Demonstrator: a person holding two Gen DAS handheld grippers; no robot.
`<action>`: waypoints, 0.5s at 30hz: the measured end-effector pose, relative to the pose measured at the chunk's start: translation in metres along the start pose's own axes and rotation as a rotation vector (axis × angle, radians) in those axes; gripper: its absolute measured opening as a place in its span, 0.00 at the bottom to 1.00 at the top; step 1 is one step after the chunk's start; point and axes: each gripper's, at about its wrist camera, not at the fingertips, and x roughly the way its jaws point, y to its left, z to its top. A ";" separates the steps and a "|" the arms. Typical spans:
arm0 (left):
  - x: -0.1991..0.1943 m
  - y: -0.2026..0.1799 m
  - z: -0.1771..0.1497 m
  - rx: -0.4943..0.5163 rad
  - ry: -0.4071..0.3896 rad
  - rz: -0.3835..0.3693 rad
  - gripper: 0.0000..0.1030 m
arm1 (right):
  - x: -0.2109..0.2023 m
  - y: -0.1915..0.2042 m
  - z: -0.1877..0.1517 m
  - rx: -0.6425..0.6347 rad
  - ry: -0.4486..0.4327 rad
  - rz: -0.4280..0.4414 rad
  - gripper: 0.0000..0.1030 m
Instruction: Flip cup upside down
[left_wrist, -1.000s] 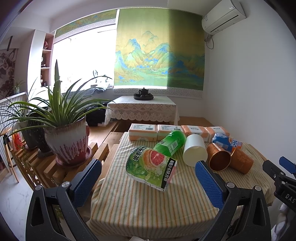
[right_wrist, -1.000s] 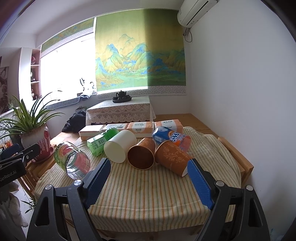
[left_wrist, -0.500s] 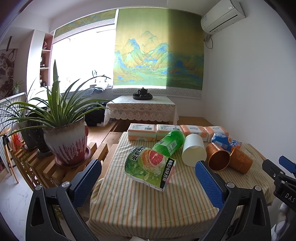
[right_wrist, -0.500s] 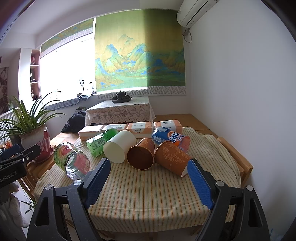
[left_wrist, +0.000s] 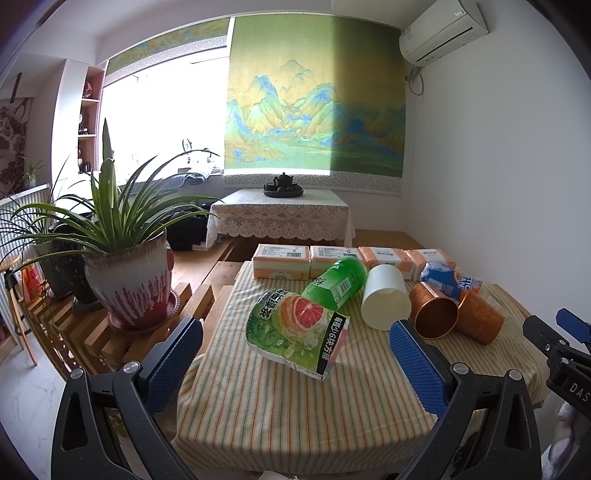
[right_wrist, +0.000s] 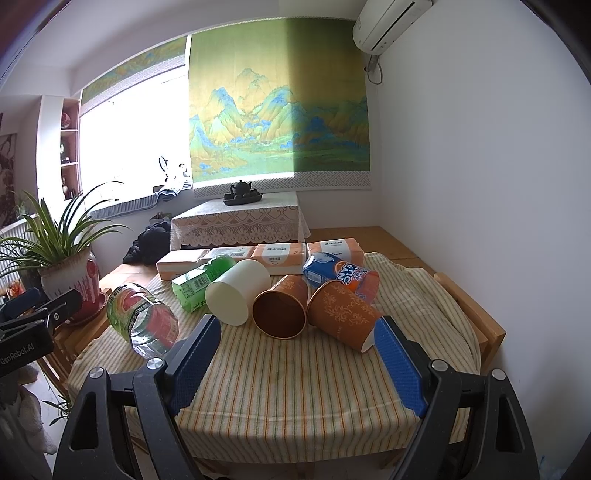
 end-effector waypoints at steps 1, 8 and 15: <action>0.000 0.001 0.000 0.000 0.000 0.000 1.00 | 0.000 0.000 0.000 0.001 0.001 0.002 0.80; 0.001 0.000 0.000 0.001 0.002 -0.001 1.00 | 0.001 -0.001 -0.001 0.004 0.003 0.000 0.80; 0.004 -0.004 0.000 0.006 0.007 -0.007 1.00 | 0.003 -0.002 -0.001 0.002 0.007 -0.001 0.80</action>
